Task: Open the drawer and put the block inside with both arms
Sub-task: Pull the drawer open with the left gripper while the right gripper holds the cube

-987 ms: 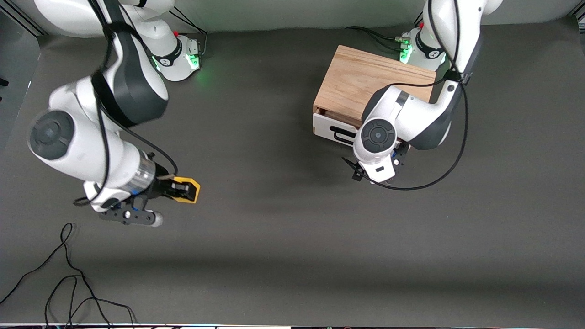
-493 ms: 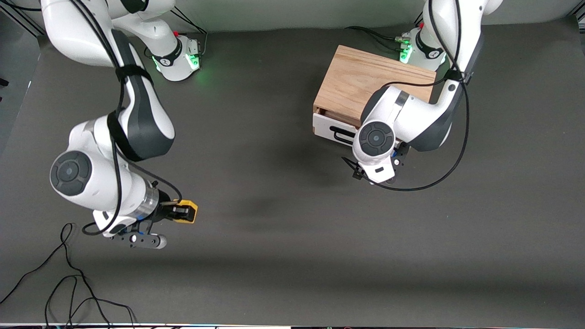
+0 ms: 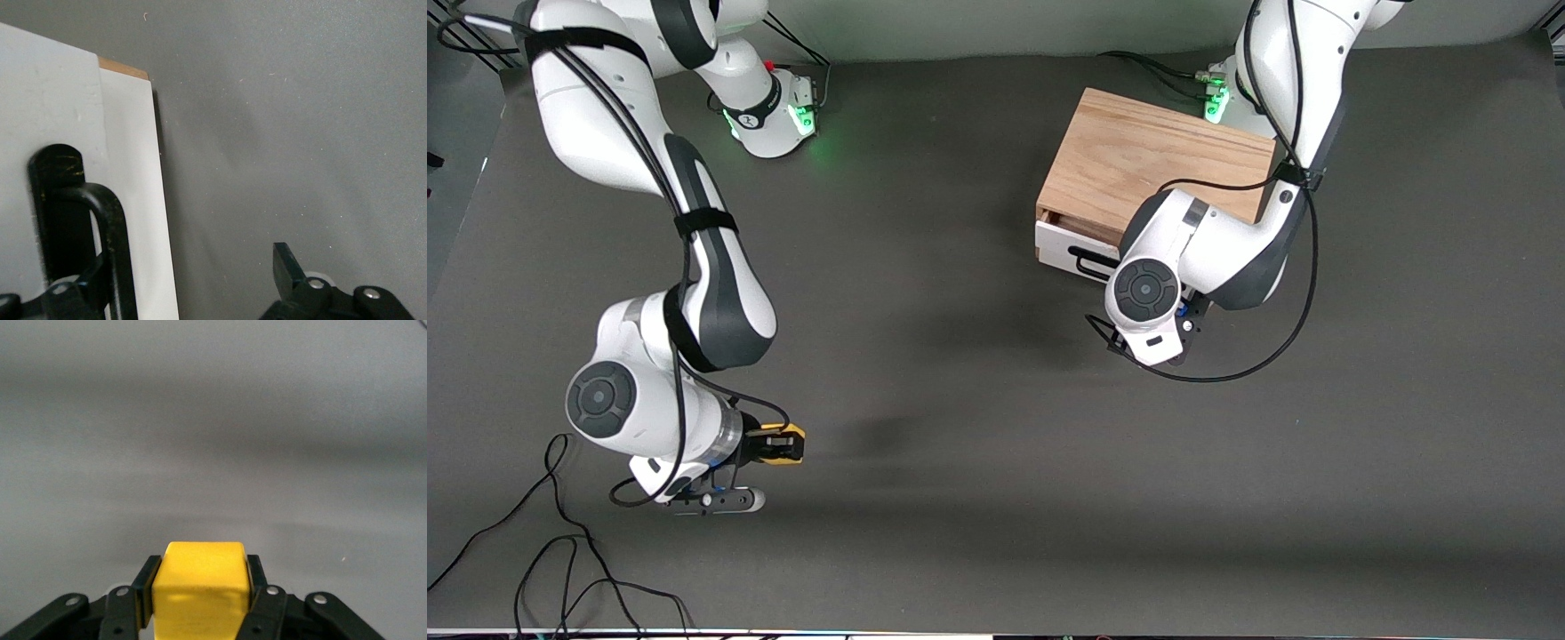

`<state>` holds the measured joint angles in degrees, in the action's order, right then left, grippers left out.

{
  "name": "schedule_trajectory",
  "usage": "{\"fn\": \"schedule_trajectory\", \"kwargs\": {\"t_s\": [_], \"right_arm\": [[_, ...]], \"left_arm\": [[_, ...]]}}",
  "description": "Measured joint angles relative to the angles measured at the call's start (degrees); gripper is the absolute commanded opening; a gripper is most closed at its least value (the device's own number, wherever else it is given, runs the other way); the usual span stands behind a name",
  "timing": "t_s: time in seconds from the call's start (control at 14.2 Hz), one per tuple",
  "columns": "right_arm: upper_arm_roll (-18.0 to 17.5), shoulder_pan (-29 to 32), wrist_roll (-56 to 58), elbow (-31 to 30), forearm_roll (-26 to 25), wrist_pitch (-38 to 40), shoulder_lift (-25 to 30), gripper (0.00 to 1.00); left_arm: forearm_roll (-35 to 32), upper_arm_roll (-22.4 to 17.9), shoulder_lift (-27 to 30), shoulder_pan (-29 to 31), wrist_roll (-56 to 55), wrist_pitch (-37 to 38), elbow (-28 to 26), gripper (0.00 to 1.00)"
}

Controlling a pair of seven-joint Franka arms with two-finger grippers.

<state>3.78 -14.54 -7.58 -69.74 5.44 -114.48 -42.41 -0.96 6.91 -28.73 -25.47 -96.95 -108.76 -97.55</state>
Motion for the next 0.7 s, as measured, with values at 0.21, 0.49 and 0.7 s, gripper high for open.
{"fn": "schedule_trajectory", "kwargs": {"t_s": [0.21, 0.49, 0.7], "right_arm": [[0.29, 1.86, 6.85, 0.00, -0.21, -0.11, -0.14, 0.00], [0.38, 7.04, 14.66, 0.05, -0.21, -0.05, -0.44, 0.00], [-0.15, 6.67, 14.48, 0.71, -0.20, 2.20, 0.33, 0.00]], "left_arm": [[-0.15, 0.01, 0.11, 0.00, 0.08, -1.96, 0.82, 0.99], [-2.89, 0.08, 0.22, -0.12, 0.30, -6.18, 1.54, 0.99], [-4.75, 0.16, 0.22, -0.71, 0.32, -7.76, 1.65, 0.99]]}}
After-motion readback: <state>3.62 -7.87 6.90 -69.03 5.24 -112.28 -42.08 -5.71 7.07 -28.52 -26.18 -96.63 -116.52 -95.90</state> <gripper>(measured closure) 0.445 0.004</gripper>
